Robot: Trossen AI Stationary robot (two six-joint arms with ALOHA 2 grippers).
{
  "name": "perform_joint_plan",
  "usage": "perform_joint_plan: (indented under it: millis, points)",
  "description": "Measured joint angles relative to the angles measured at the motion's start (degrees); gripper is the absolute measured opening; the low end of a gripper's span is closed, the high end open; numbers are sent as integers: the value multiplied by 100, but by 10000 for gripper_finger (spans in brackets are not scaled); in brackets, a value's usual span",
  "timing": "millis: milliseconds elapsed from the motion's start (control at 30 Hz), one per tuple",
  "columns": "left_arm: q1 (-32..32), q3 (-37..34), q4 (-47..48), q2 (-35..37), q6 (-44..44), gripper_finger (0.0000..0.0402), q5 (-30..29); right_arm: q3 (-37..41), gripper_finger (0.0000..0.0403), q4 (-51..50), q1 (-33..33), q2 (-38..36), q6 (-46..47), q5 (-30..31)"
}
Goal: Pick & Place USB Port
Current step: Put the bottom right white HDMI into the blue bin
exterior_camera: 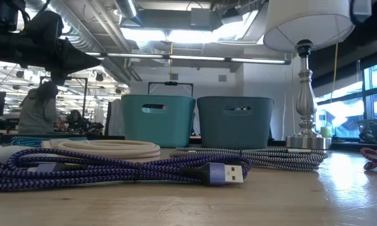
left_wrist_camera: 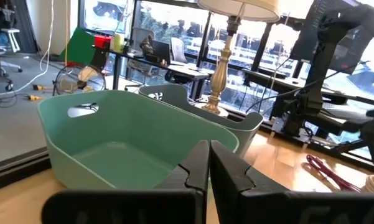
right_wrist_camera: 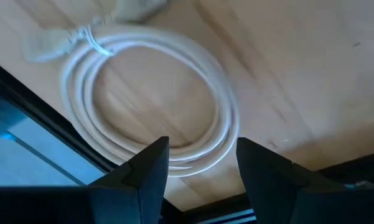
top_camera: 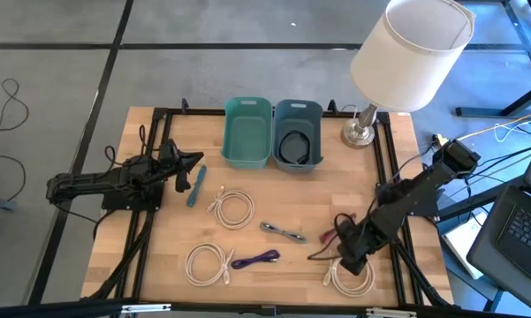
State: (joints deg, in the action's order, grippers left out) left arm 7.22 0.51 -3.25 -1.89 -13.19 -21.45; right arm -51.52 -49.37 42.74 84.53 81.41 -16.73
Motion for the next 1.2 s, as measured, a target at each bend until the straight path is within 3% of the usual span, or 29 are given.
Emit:
perform_joint_plan:
  millis: [200, 467, 600, 800, 967, 1200]
  points:
    - [2, 0, 2, 0, -41, 6, 2, 340, 193, 759, 320, 375, -2, -7]
    - [0, 0, 0, 0, -57, 6, 9, 575, 189, 1041, 396, 751, -39, -102]
    - [1, 0, 2, 0, -19, 6, 8, 601, 148, 1002, 400, 871, -63, 43]
    - [1, 0, 0, 2, 32, 6, 0, 592, 21, 935, 361, 925, -40, -87]
    - [2, 0, 0, 2, 42, 6, -1, 574, 20, 883, 323, 763, 322, 23]
    - [1, 0, 0, 2, 47, 6, -6, -389, 16, -338, 300, 500, 725, 1083]
